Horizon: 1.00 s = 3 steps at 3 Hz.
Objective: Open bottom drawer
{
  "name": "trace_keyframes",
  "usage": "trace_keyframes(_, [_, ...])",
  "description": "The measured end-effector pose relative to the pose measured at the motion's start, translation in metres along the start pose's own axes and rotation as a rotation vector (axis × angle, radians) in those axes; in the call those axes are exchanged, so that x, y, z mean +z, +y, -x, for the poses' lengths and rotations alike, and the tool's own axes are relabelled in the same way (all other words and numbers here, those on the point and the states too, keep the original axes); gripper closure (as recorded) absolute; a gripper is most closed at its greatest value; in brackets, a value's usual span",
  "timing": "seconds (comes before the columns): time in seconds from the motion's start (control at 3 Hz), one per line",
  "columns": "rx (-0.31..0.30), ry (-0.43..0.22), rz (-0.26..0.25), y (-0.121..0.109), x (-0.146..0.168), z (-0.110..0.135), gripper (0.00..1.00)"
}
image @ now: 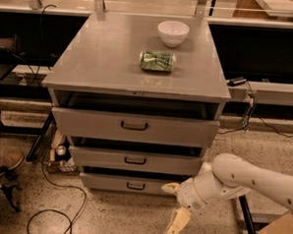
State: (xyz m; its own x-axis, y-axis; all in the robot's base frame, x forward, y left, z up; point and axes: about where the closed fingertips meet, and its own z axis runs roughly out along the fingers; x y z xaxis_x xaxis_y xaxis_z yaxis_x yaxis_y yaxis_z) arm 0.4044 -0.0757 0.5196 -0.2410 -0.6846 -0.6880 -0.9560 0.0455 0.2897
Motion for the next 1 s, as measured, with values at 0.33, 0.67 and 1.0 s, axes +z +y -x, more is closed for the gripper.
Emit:
trace_keyframes(0.33, [0.053,-0.092,-0.013,-0.044,0.048,-0.037,0.00])
trace_keyframes(0.67, [0.051,-0.090,-0.015,-0.044,0.047,-0.036,0.00])
trace_keyframes(1.0, [0.036,-0.040,-0.053,-0.067,0.054,-0.047,0.00])
